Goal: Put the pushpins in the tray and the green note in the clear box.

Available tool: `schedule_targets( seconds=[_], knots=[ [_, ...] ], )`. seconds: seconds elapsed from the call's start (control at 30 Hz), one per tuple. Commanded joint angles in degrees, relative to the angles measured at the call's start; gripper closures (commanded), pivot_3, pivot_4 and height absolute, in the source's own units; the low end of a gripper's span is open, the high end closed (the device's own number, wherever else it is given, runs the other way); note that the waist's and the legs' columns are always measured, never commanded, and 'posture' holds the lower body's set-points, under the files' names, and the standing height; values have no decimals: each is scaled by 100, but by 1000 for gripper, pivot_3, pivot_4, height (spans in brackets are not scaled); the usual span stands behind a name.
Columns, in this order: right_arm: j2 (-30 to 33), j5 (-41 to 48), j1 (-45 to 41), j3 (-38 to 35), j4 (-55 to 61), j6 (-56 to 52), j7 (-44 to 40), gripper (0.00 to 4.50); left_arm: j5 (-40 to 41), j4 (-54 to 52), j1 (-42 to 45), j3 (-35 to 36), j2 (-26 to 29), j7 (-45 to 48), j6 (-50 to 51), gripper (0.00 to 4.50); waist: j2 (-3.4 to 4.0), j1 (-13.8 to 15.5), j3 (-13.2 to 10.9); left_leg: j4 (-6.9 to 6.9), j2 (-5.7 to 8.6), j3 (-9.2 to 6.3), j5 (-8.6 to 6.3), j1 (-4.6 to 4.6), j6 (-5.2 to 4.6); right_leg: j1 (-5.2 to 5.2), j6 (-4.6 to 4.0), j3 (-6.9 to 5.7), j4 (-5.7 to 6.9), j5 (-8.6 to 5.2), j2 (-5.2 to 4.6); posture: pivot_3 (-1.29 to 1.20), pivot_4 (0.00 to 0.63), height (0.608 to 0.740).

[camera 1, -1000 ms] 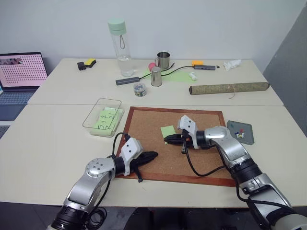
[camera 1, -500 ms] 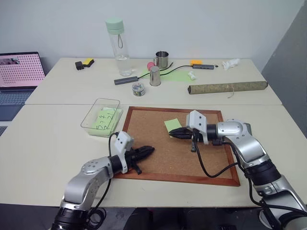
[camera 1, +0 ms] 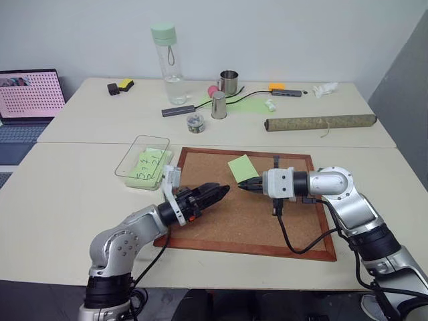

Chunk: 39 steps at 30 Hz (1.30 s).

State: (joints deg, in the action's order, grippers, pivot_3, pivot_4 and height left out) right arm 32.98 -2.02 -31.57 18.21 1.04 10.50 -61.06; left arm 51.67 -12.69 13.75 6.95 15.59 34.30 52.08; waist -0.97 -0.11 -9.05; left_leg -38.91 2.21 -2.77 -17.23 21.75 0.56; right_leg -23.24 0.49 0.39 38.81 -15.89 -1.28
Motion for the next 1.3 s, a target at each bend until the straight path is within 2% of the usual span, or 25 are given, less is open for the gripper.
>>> schedule_targets(
  seconds=[0.03,0.37,0.4,0.43,1.1,1.3],
  knots=[
    [106,-152,-187,41,76,552,-46,4500,138,137,288,-27,-235,-109,-23,440,-2,0,-1,0,0,0,1,0,2,0,0,0,0,0,0,0,150,740],
    [221,-222,-180,142,139,948,-140,4500,-101,854,767,-89,-699,-71,-346,440,-6,4,-4,-1,0,-1,7,0,12,0,0,0,1,0,0,0,150,740],
    [221,-219,-179,142,138,957,-143,4500,-135,880,785,-98,-715,-56,-390,786,-7,5,-4,-1,0,-2,8,0,13,0,0,-1,0,0,0,0,150,740],
    [221,-218,-180,142,133,965,-146,4500,-156,901,795,-99,-728,-41,-414,858,-7,5,-4,-1,0,-2,8,0,14,0,0,-1,0,0,0,0,150,740],
    [183,-196,-161,123,49,1107,-62,4500,-346,942,723,-298,-845,134,-669,4450,-7,6,-4,-1,0,-1,9,0,16,0,0,0,-1,0,0,0,150,740],
    [155,-183,-130,68,98,1101,49,4500,-400,1057,737,-282,-855,125,-717,4495,-7,6,-4,-1,0,-2,9,0,16,0,0,0,-1,0,0,0,150,740]
  ],
)
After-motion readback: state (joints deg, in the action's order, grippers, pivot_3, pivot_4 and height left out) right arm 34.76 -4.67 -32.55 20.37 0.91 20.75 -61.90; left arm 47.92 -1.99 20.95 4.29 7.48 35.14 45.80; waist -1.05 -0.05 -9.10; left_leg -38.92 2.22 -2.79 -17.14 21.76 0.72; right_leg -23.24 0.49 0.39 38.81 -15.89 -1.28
